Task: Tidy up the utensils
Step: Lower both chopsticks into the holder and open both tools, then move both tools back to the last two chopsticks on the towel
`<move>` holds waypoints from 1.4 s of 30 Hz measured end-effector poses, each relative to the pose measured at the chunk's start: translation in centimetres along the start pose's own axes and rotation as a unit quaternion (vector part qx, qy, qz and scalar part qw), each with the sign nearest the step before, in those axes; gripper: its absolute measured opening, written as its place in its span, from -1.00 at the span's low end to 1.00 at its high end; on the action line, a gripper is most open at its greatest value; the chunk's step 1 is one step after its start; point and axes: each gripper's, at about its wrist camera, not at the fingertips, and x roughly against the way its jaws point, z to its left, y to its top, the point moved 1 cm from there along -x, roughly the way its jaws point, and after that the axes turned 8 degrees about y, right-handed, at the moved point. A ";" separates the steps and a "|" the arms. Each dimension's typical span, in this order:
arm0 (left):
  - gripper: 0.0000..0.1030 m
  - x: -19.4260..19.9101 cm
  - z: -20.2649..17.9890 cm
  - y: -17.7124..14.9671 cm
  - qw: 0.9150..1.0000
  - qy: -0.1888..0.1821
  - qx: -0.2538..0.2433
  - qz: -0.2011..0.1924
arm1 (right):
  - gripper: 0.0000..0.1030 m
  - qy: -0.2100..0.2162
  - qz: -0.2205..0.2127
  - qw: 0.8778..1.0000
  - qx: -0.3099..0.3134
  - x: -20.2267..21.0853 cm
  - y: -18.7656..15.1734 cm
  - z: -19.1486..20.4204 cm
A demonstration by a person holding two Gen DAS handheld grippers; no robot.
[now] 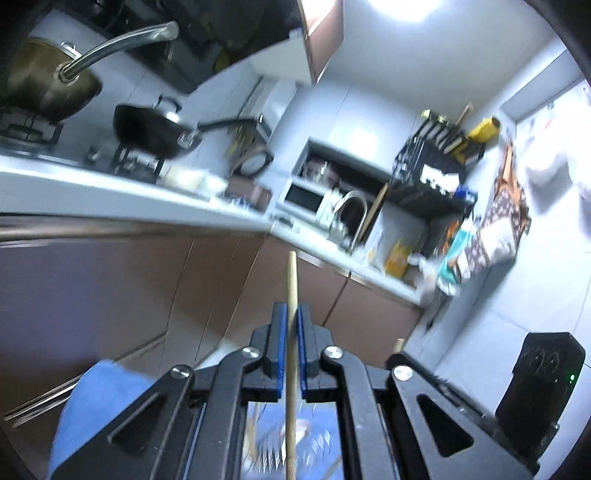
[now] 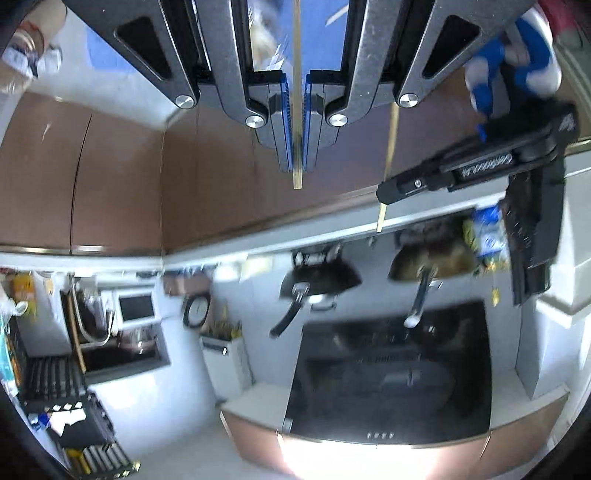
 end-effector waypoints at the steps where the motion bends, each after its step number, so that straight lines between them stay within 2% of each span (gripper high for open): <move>1: -0.91 -1.2 -0.3 -0.2 1.000 0.002 0.002 -0.015 | -0.89 -0.002 -0.006 1.000 0.002 -0.4 0.2 -0.5; 4: -0.91 -3.5 -0.1 -0.8 0.999 0.016 0.012 -0.037 | -0.89 -0.006 -0.015 1.000 0.010 -2.4 -0.2 -1.8; 8: -0.90 -6.7 0.4 -3.7 0.997 0.057 0.009 -0.053 | -0.89 -0.013 -0.012 1.000 0.018 -4.1 -1.7 -3.3; 16: -0.90 -10.7 1.0 -9.3 0.995 0.095 -0.011 -0.027 | -0.87 -0.027 0.029 0.999 0.015 -5.6 -6.1 -5.2; 20: -0.87 -10.4 1.4 -10.4 0.996 0.092 -0.005 -0.016 | -0.83 -0.029 0.038 0.999 0.009 -5.1 -7.1 -5.3; 23: -0.78 -9.1 1.6 -9.9 0.995 0.096 -0.004 -0.023 | -0.68 -0.037 0.035 0.999 0.008 -3.9 -7.1 -4.9; 30: -0.56 -3.7 1.3 -7.4 0.994 0.102 -0.015 -0.037 | -0.60 -0.058 0.023 0.998 0.011 -0.2 -4.8 -3.3; 32: -0.34 -1.9 0.9 -6.8 0.994 0.105 -0.024 -0.033 | -0.56 -0.064 0.020 0.998 0.009 1.2 -4.3 -2.4; 34: -0.20 0.1 0.6 -6.5 0.992 0.115 -0.034 -0.025 | -0.50 -0.070 0.021 0.997 0.010 2.7 -4.0 -1.5; 38: -0.01 4.8 -1.1 -6.8 0.987 0.139 -0.080 -0.002 | -0.40 -0.087 0.028 0.996 0.005 6.2 -4.1 0.2; 42: 0.07 9.0 -2.7 -8.0 0.982 0.149 -0.117 0.013 | -0.30 -0.105 0.038 0.994 -0.005 10.0 -5.0 2.0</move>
